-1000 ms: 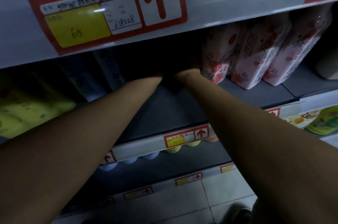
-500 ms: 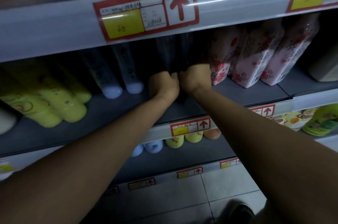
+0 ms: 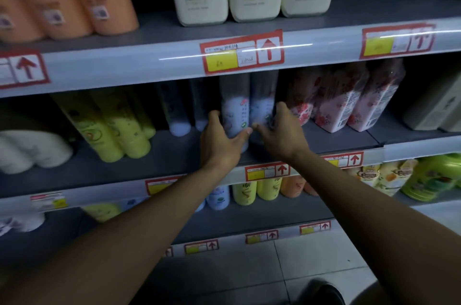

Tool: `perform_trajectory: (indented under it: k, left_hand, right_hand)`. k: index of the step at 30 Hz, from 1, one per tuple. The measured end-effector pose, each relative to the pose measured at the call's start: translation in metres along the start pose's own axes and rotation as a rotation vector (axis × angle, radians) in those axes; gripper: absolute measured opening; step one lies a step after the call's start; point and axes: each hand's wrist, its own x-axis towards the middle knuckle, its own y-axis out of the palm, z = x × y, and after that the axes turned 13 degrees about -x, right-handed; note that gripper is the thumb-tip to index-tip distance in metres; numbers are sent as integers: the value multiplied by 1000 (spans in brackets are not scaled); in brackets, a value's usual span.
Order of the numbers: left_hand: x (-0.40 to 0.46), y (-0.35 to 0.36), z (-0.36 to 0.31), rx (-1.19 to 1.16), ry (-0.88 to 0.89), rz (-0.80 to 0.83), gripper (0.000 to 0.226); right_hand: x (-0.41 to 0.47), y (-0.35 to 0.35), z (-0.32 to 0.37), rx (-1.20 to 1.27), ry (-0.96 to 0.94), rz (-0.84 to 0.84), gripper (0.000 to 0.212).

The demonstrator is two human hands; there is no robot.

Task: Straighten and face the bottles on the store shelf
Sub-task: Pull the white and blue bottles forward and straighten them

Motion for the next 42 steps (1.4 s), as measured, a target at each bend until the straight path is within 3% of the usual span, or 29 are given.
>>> perform_trajectory:
  k: [6, 25, 42]
  left_hand:
    - [-7, -33, 7, 18, -24, -40, 62]
    - [8, -109, 36, 63, -23, -273, 62]
    - [32, -116, 67, 118, 132, -280, 58]
  right_hand:
    - [-15, -12, 2, 39, -112, 67, 54]
    - [-23, 13, 34, 81, -203, 130, 56]
    - [-6, 72, 85, 29, -75, 10, 48]
